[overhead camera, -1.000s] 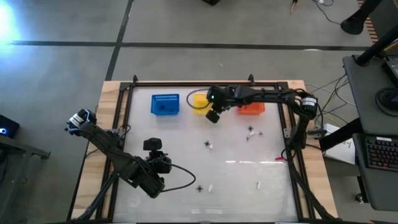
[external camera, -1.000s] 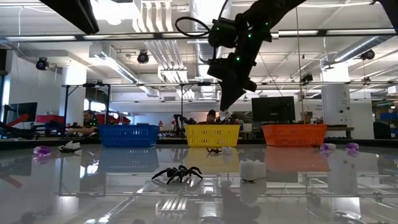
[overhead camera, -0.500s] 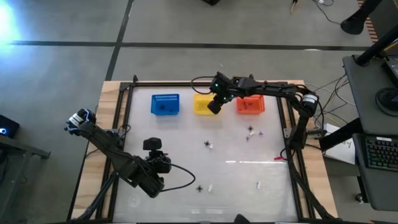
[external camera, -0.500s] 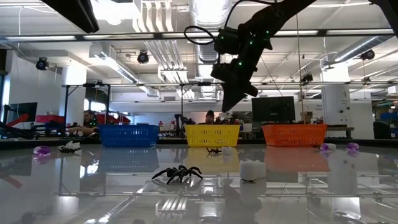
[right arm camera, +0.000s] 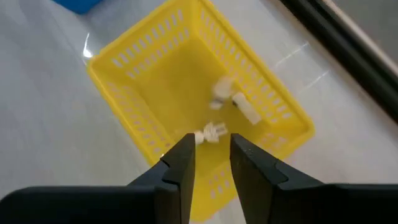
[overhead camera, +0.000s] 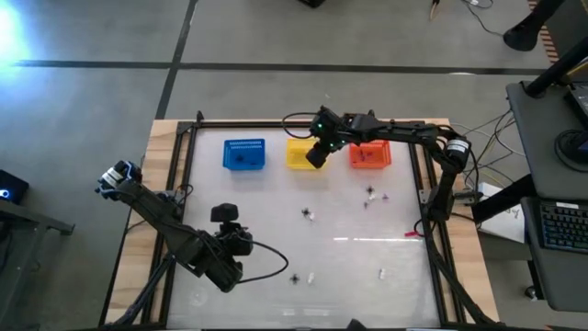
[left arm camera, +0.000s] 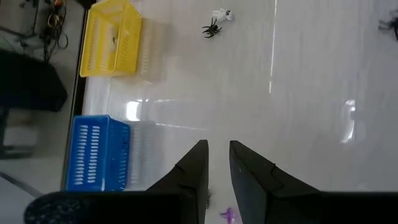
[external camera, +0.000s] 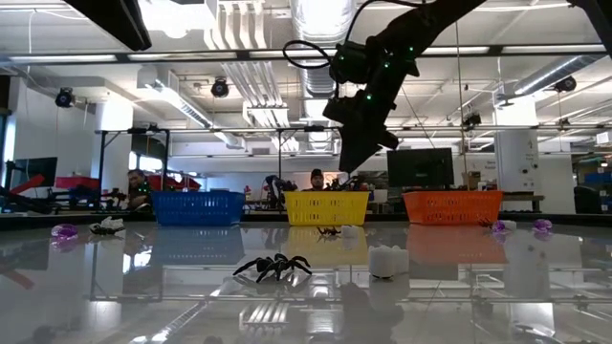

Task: Sort Halloween decoration
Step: Put the purple witch hat toy into the orange basket

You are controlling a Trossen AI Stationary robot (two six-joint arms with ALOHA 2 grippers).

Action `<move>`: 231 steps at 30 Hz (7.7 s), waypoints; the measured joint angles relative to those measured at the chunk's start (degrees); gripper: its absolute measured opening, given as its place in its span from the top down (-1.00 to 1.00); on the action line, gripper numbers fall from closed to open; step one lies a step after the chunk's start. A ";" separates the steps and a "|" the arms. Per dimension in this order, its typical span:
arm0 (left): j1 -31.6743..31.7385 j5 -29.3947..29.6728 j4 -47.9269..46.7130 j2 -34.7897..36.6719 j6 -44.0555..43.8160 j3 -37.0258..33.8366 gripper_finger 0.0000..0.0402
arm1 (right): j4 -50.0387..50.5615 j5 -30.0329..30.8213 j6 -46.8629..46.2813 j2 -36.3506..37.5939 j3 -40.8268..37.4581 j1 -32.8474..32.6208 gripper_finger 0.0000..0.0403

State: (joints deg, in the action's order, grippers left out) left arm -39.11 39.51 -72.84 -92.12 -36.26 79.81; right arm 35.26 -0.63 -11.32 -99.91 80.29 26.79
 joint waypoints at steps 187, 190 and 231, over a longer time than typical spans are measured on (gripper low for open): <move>4.46 12.93 -5.22 14.23 -12.27 -1.84 0.76 | 18.66 5.34 -52.57 4.53 -26.51 -22.40 0.95; 4.46 12.85 -5.22 14.23 -12.30 -1.84 0.76 | 20.16 5.01 -52.63 5.57 -25.46 -22.65 0.95; 5.58 17.05 -8.63 21.73 -10.60 -1.86 0.76 | 14.37 11.09 -22.74 20.88 -21.51 9.60 0.96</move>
State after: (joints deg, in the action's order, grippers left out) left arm -33.53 56.55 -81.47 -70.39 -46.86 77.95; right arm 49.63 10.45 -34.06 -79.03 58.78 36.39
